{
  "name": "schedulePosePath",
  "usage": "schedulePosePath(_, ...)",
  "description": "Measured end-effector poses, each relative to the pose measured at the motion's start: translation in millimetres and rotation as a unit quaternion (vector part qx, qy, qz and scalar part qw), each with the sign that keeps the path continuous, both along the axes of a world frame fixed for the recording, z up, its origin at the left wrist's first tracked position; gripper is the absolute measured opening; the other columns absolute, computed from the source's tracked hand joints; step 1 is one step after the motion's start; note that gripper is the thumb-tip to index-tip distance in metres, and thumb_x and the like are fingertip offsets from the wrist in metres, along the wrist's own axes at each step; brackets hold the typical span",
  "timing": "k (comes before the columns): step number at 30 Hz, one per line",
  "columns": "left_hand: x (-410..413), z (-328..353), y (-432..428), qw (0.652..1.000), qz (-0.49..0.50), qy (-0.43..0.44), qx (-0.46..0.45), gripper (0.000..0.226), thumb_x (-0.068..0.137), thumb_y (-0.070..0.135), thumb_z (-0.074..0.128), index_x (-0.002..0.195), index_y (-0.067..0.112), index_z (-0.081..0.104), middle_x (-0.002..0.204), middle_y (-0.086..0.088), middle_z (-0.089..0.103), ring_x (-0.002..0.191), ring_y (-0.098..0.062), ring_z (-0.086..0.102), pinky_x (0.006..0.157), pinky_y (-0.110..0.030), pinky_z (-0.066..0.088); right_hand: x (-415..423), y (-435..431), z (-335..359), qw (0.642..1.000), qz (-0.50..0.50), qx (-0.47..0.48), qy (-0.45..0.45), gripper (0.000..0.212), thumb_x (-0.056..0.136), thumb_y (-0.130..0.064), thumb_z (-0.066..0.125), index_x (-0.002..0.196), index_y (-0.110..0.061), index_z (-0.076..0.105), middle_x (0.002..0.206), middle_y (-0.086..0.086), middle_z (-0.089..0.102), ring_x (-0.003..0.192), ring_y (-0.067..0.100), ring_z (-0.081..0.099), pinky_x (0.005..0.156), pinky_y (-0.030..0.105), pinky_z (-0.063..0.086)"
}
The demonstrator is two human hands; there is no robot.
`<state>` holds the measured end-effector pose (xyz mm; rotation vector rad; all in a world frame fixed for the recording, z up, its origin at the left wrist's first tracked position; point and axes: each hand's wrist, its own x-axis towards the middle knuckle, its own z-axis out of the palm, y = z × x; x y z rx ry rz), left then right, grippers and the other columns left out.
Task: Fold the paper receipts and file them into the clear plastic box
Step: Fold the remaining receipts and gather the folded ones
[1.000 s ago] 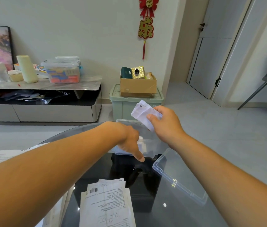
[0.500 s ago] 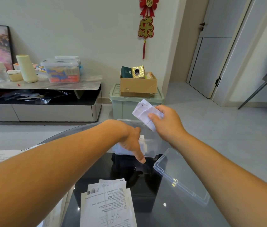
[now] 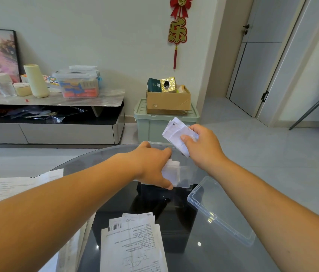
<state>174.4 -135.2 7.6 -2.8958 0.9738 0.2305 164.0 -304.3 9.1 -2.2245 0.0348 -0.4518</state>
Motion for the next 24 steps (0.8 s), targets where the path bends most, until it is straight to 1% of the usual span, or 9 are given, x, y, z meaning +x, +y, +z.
schedulePosePath(4,-9.8,-11.5,9.7,0.997,-0.02,-0.065,-0.043,0.052,0.086,0.065,0.057,0.118,0.025,0.052,0.103,0.008,0.063,0.104,-0.017,0.058,0.12,-0.043,0.015,2.2,4.6,1.8,0.997,0.01,-0.074,0.017,0.007,0.097,-0.023,0.055,0.09,-0.023,0.054,0.079,-0.01,0.052,0.074,0.017,0.051,0.06,0.031,0.039)
schedulePosePath(7,-17.5,-17.8,12.0,0.994,-0.019,-0.094,-0.058,0.047,0.087,0.061,0.057,0.117,0.025,0.055,0.105,0.009,0.063,0.108,-0.015,0.058,0.122,-0.044,0.009,1.6,13.0,4.9,0.984,0.033,-0.168,0.048,0.004,0.098,-0.026,0.054,0.094,-0.028,0.053,0.084,-0.008,0.054,0.084,0.023,0.054,0.071,0.036,0.046)
schedulePosePath(9,-20.2,-21.1,14.0,0.992,-0.019,-0.107,-0.066,0.045,0.087,0.059,0.058,0.116,0.025,0.056,0.105,0.009,0.063,0.108,-0.014,0.058,0.122,-0.043,0.009,1.4,17.3,5.4,0.977,0.038,-0.203,0.057,0.006,0.097,-0.027,0.055,0.092,-0.03,0.054,0.089,-0.007,0.056,0.087,0.023,0.055,0.072,0.034,0.045)
schedulePosePath(11,-22.5,-21.9,17.5,0.989,-0.022,-0.121,-0.078,0.046,0.086,0.058,0.06,0.118,0.025,0.054,0.106,0.009,0.064,0.11,-0.015,0.058,0.123,-0.042,0.014,2.6,19.5,4.8,0.977,0.037,-0.203,0.057,0.009,0.094,-0.026,0.058,0.085,-0.029,0.057,0.086,-0.008,0.059,0.086,0.022,0.056,0.07,0.034,0.045)
schedulePosePath(13,-27.3,-23.8,19.8,0.986,-0.027,-0.139,-0.092,0.057,0.087,0.056,0.061,0.128,0.021,0.044,0.105,0.005,0.064,0.109,-0.017,0.058,0.122,-0.04,0.018,4.0,20.2,3.2,0.979,0.048,-0.185,0.069,0.01,0.09,-0.024,0.061,0.08,-0.026,0.061,0.081,-0.01,0.062,0.084,0.02,0.059,0.07,0.036,0.05)
schedulePosePath(15,-32.1,-27.6,21.0,0.978,-0.038,-0.168,-0.121,0.063,0.087,0.054,0.063,0.129,0.016,0.036,0.104,0.0,0.062,0.106,-0.021,0.056,0.116,-0.035,0.027,4.7,21.2,2.1,0.975,0.076,-0.188,0.094,0.014,0.088,-0.023,0.062,0.074,-0.025,0.065,0.076,-0.009,0.064,0.079,0.019,0.061,0.07,0.038,0.053)
schedulePosePath(17,-35.3,-30.4,22.6,0.971,-0.039,-0.187,-0.142,0.062,0.085,0.053,0.064,0.126,0.014,0.038,0.109,-0.003,0.06,0.107,-0.021,0.051,0.108,-0.032,0.035,4.5,22.5,3.0,0.962,0.103,-0.225,0.12,0.017,0.09,-0.027,0.064,0.073,-0.026,0.065,0.076,-0.009,0.065,0.079,0.018,0.061,0.07,0.036,0.052)
schedulePosePath(21,-36.2,-37.8,26.2,0.966,-0.018,-0.216,-0.14,0.056,0.087,0.055,0.06,0.125,0.017,0.046,0.117,-0.001,0.059,0.114,-0.021,0.045,0.114,-0.035,0.03,5.7,22.4,8.8,0.949,0.147,-0.231,0.155,0.008,0.087,-0.028,0.073,0.087,-0.021,0.072,0.09,0.0,0.069,0.088,0.02,0.063,0.072,0.032,0.049)
schedulePosePath(24,-37.0,-40.9,25.9,0.962,-0.009,-0.233,-0.143,0.052,0.087,0.058,0.055,0.124,0.021,0.049,0.118,0.003,0.057,0.117,-0.02,0.042,0.113,-0.037,0.026,4.6,23.7,10.7,0.942,0.18,-0.229,0.168,0.006,0.088,-0.024,0.071,0.089,-0.019,0.071,0.094,0.004,0.069,0.089,0.021,0.062,0.071,0.032,0.048)
